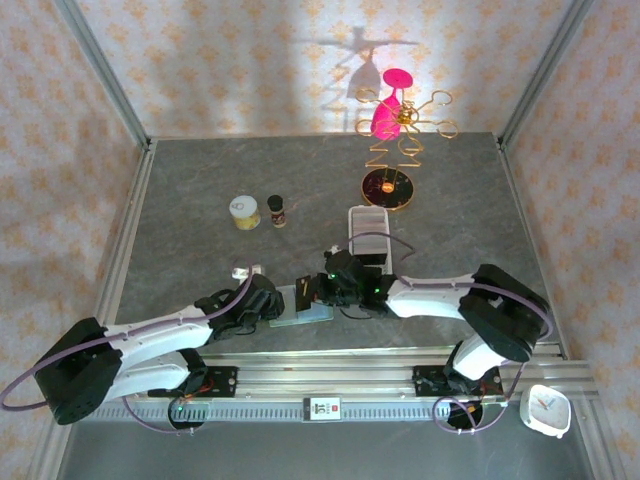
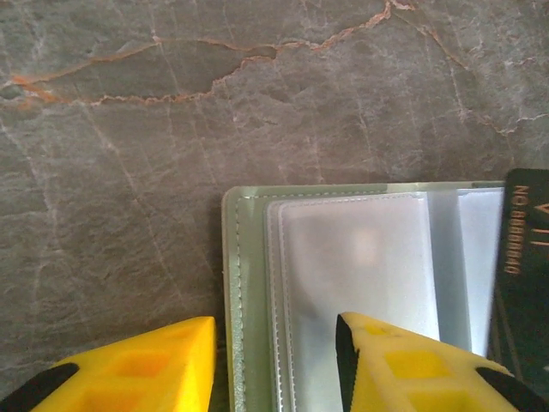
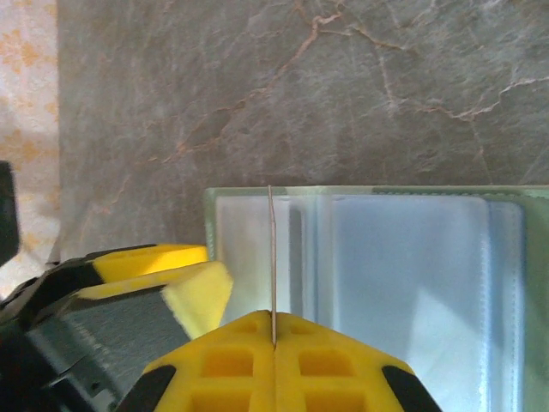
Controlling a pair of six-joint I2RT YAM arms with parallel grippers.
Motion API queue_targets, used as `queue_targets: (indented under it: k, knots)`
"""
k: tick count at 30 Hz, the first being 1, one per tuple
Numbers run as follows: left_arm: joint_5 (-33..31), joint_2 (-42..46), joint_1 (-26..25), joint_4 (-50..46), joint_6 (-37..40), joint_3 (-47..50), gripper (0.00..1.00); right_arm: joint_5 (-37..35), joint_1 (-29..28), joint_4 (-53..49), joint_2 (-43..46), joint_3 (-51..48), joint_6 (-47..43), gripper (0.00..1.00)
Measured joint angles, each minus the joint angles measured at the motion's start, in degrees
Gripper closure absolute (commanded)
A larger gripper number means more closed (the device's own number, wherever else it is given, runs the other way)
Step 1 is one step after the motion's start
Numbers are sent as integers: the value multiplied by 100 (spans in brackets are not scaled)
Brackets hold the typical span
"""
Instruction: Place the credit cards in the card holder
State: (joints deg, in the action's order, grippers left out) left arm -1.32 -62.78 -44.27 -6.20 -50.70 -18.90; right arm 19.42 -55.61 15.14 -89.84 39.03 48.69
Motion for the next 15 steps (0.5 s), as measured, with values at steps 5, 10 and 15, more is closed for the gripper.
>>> queue_targets:
  k: [5, 10, 15]
  knots:
    - [-72, -50, 0, -2, 55, 0, 66, -107, -42, 57, -256, 33, 44, 100]
    - [-92, -79, 0, -2, 122, 0, 68, -212, -50, 81, -258, 33, 68, 100]
    - [-94, -85, 0, 0, 129, 0, 69, -234, -50, 133, -258, 33, 83, 100]
